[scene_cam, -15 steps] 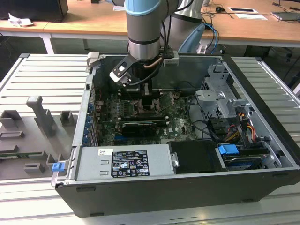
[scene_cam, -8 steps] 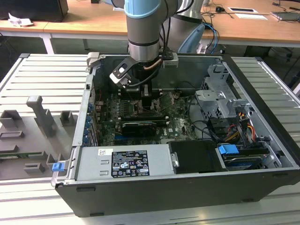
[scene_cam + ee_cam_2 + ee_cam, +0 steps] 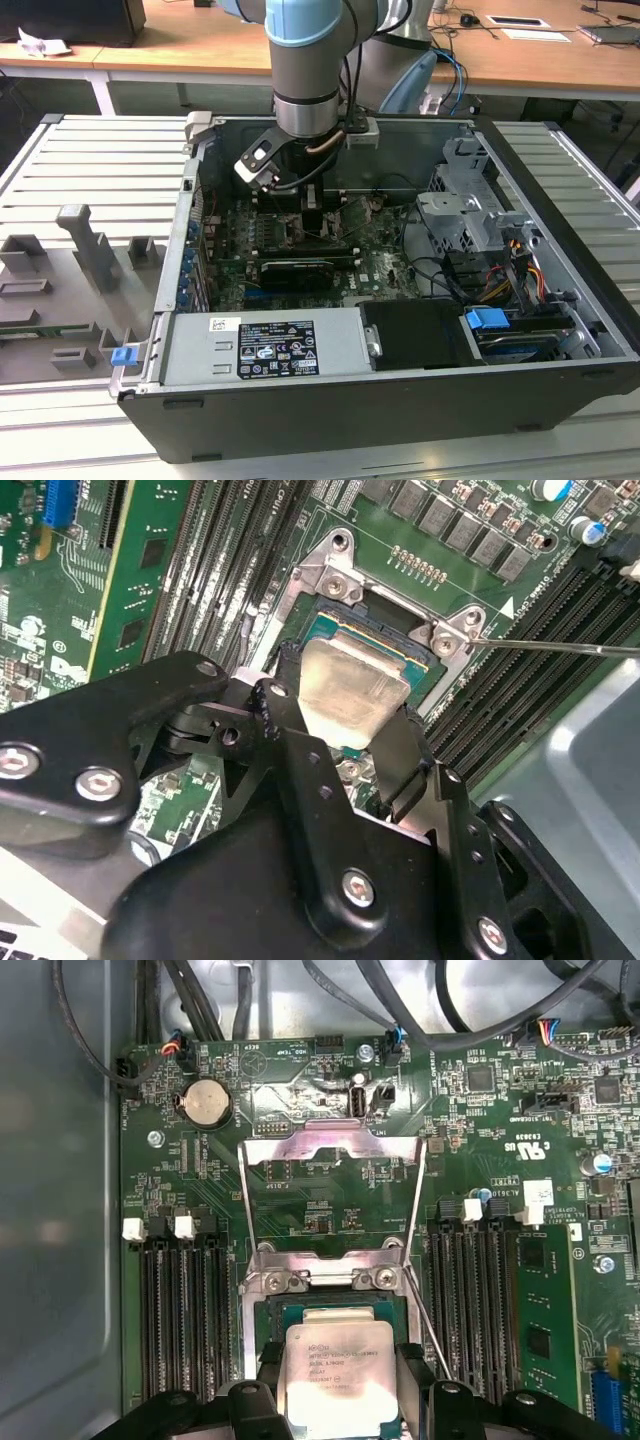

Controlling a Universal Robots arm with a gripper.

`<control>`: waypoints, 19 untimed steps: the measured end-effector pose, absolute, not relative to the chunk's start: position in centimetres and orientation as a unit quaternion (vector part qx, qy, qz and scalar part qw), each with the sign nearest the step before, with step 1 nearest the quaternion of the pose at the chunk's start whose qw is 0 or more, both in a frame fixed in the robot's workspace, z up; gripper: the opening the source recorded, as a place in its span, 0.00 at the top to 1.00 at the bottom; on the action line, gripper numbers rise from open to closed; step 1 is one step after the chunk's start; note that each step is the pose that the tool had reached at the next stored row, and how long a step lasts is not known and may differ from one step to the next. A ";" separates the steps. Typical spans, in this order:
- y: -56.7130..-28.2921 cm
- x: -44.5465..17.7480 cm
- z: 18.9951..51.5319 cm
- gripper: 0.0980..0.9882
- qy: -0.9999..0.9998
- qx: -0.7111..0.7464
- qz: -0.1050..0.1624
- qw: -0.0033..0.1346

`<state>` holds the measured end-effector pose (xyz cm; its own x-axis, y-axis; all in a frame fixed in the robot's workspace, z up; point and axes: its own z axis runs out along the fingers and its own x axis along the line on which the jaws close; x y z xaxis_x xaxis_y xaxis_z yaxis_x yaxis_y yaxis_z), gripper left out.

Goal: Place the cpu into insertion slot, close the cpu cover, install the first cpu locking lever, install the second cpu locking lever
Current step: 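Place the cpu into insertion slot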

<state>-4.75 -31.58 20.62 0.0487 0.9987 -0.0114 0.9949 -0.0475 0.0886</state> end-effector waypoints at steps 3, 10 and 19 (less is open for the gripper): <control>-31.6 -4.7 20.4 0.52 0.689 0.723 0.026 0.036; -31.6 -4.7 20.3 0.52 0.689 0.723 0.026 0.036; -31.5 -4.8 20.4 0.43 0.689 0.723 0.027 0.036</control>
